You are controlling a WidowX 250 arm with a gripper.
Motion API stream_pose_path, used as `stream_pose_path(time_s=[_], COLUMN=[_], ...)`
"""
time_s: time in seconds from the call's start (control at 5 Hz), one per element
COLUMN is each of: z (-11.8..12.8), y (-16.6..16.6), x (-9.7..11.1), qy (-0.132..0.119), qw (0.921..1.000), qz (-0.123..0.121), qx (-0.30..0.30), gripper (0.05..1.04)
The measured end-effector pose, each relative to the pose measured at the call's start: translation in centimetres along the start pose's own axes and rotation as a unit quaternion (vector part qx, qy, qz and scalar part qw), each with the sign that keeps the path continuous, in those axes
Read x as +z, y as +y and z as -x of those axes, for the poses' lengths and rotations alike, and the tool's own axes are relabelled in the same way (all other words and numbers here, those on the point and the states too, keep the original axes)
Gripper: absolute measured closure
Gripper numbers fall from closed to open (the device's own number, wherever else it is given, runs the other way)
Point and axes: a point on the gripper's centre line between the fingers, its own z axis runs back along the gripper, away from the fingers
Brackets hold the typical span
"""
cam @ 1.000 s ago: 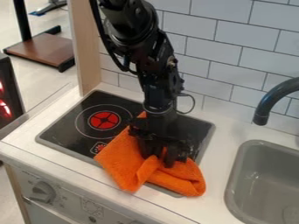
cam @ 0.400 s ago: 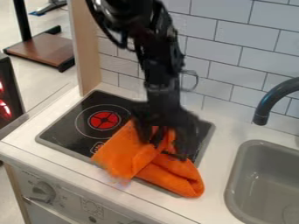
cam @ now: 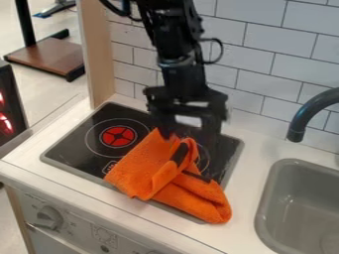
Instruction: Fold the cloth from left to right
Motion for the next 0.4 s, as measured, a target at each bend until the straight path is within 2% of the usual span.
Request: stream_pose_path(time_s=[0.4], z=[0.04], y=[0.34], x=[0.25], qy=[-0.001], qw=[0.9999], qz=[-0.006], qx=[-0.011], gripper=[0.084])
